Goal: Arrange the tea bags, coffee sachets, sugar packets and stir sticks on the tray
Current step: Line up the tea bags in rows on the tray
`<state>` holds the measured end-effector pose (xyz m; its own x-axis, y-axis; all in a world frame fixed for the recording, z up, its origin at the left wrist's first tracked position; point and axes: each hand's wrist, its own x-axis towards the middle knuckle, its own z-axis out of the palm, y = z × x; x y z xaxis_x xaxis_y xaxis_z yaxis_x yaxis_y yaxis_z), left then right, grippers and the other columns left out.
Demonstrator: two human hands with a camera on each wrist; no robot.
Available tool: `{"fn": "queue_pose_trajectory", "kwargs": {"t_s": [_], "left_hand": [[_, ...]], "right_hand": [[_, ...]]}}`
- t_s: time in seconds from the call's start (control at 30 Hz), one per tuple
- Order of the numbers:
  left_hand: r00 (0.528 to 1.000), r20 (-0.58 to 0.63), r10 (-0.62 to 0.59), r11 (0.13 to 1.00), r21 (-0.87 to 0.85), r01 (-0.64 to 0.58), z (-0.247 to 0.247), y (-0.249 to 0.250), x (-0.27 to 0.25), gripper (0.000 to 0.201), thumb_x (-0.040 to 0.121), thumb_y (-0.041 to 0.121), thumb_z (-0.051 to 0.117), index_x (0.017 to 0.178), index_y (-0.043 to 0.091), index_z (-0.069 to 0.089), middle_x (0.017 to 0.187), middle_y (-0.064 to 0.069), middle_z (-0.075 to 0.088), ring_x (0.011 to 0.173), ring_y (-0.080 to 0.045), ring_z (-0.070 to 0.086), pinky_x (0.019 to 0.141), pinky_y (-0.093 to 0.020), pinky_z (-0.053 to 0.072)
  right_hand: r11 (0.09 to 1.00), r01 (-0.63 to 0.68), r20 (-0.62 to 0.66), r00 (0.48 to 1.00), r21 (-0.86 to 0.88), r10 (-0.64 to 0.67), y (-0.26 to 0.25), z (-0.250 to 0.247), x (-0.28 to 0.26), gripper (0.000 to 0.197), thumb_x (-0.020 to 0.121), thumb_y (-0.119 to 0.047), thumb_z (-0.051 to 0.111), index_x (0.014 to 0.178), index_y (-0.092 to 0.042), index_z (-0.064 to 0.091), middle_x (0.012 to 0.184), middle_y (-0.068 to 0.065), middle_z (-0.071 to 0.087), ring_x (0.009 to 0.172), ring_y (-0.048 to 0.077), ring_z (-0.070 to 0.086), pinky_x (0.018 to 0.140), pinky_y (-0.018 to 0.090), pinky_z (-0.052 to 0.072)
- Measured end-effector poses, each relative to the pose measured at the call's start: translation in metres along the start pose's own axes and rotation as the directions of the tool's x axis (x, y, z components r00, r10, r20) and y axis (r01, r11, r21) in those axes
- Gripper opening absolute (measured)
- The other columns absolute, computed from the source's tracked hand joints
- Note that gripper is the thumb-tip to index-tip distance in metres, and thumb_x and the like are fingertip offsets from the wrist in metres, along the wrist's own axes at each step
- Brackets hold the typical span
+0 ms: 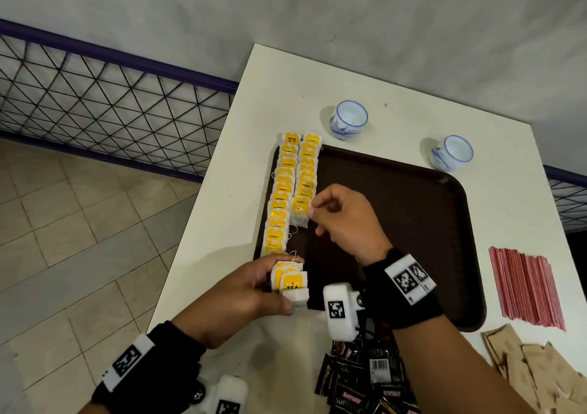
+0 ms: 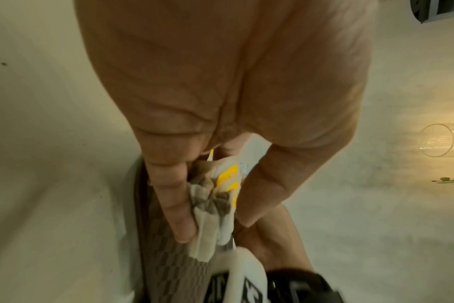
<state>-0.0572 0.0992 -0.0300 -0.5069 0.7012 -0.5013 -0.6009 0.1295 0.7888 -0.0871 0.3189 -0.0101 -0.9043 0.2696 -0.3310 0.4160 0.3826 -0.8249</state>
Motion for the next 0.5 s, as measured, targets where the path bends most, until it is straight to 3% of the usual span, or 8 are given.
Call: {"fn": "queue_pose_trajectory", "kwargs": {"t_s": [0.1, 0.23, 0.4, 0.5], "left_hand": [[1.0, -0.014, 0.023, 0.998, 0.055, -0.022, 0.002, 0.004, 0.002, 0.058, 0.085, -0.009, 0.07, 0.132, 0.025, 0.062, 0.122, -0.003, 0.072, 0.117, -0.02, 0.067, 0.101, -0.035, 0.054], [0.997, -0.062, 0.045, 0.997, 0.063, -0.041, 0.006, 0.008, 0.007, 0.058, 0.087, -0.013, 0.067, 0.131, 0.025, 0.061, 0.118, -0.001, 0.074, 0.112, -0.016, 0.069, 0.089, -0.029, 0.056], [0.995, -0.063, 0.073, 0.991, 0.116, -0.066, 0.015, 0.009, 0.012, 0.059, 0.086, -0.008, 0.071, 0.13, 0.029, 0.061, 0.118, 0.002, 0.073, 0.111, -0.014, 0.069, 0.088, -0.027, 0.057], [0.991, -0.097, 0.087, 0.996, 0.041, -0.083, 0.018, 0.01, 0.014, 0.043, 0.091, 0.003, 0.068, 0.126, 0.028, 0.065, 0.117, -0.003, 0.073, 0.109, -0.019, 0.071, 0.083, -0.027, 0.057]], "right_hand": [[0.998, -0.044, 0.114, 0.993, 0.053, 0.037, -0.002, -0.007, -0.035, 0.013, 0.087, -0.013, 0.075, 0.091, -0.003, 0.068, 0.065, 0.003, 0.067, 0.054, 0.015, 0.063, 0.043, 0.018, 0.04], [0.985, -0.132, 0.232, 0.967, 0.111, 0.103, 0.005, -0.009, -0.064, 0.02, 0.083, -0.018, 0.079, 0.095, -0.005, 0.069, 0.076, 0.016, 0.072, 0.06, 0.019, 0.064, 0.044, 0.024, 0.04], [0.983, -0.101, 0.217, 0.974, 0.152, 0.067, 0.016, -0.006, -0.077, 0.013, 0.084, -0.006, 0.077, 0.09, 0.0, 0.067, 0.068, 0.015, 0.067, 0.056, 0.016, 0.062, 0.044, 0.018, 0.039], [0.983, -0.075, 0.19, 0.981, 0.165, 0.043, 0.015, -0.007, -0.079, 0.011, 0.085, -0.004, 0.076, 0.089, 0.0, 0.066, 0.071, 0.024, 0.066, 0.058, 0.02, 0.064, 0.043, 0.019, 0.04]]}}
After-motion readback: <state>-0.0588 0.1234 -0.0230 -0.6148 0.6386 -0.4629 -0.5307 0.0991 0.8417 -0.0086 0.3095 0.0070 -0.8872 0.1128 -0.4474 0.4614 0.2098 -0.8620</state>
